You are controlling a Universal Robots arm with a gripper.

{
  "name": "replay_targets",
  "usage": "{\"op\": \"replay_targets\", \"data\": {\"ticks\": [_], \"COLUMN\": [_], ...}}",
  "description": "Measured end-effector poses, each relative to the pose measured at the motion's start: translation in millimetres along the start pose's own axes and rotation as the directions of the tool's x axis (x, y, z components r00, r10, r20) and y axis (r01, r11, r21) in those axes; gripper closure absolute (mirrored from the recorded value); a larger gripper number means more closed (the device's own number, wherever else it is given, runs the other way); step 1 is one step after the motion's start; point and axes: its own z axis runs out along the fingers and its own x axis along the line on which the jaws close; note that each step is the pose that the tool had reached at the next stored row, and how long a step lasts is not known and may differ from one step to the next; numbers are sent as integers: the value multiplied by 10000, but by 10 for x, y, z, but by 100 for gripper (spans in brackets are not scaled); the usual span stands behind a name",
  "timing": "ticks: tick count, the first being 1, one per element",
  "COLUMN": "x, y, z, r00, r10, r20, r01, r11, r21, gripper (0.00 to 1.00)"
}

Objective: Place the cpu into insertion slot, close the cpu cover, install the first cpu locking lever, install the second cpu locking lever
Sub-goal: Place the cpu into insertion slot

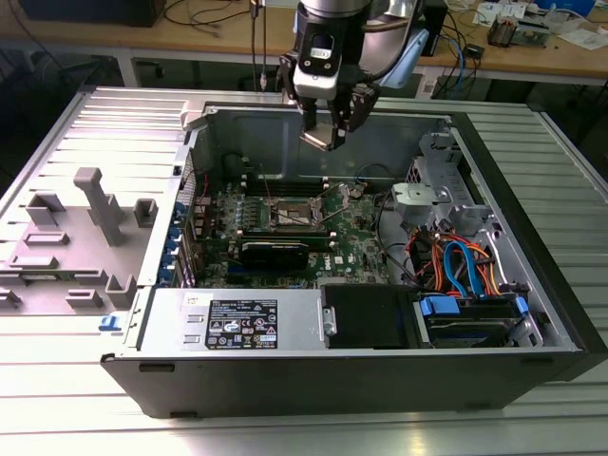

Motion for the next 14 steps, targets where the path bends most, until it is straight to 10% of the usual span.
{"op": "replay_targets", "data": {"ticks": [14], "x": [-4], "y": [-5], "z": [22], "r00": [9974], "r10": [715], "r20": [63], "r01": [-715], "r11": [9974], "r21": [-16], "gripper": [45]}}
